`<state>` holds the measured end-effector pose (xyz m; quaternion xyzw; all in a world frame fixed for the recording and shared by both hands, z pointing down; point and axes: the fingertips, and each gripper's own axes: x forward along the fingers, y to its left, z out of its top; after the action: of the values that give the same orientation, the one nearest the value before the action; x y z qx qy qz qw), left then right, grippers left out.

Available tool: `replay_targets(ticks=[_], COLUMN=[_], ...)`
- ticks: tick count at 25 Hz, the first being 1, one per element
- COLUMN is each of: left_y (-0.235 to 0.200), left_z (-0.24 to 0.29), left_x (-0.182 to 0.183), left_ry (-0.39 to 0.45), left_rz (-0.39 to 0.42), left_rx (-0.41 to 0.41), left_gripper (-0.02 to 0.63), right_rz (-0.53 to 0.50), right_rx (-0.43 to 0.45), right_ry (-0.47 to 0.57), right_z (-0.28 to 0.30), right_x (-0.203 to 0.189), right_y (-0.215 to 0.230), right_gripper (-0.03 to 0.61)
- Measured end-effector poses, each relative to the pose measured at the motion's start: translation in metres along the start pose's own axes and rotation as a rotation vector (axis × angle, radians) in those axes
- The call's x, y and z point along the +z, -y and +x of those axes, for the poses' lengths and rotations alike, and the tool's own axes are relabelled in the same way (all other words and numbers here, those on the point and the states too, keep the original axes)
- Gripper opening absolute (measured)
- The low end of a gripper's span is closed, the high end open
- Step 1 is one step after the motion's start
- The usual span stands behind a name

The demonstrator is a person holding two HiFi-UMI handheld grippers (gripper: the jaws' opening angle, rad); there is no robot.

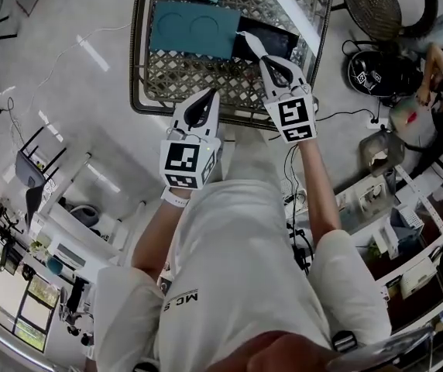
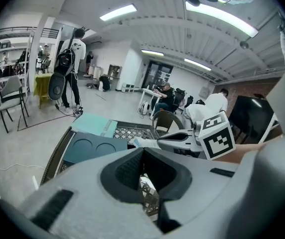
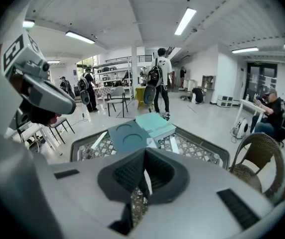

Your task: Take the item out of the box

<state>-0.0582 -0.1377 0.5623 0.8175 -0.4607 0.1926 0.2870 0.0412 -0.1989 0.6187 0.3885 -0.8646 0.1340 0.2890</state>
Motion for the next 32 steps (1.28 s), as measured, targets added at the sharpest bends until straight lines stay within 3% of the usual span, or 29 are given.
replay_targets(ticks=[20, 32], left_y=[0.022, 0.020], left_z=[-0.080, -0.114], left_x=[0.092, 0.106], left_ry=[0.181, 0.256], left_rz=[0.045, 0.045], left_rx=[-0.013, 0.021], left_gripper=[0.025, 0.025], right_rz=[-0.009, 0.016], right_rx=[-0.110, -0.169], right_ry=[0.210, 0.277], right_z=[-0.135, -0.182], right_x=[0.122, 0.131], right_y=[-0.018, -0.038], right_gripper=[0.014, 0.014])
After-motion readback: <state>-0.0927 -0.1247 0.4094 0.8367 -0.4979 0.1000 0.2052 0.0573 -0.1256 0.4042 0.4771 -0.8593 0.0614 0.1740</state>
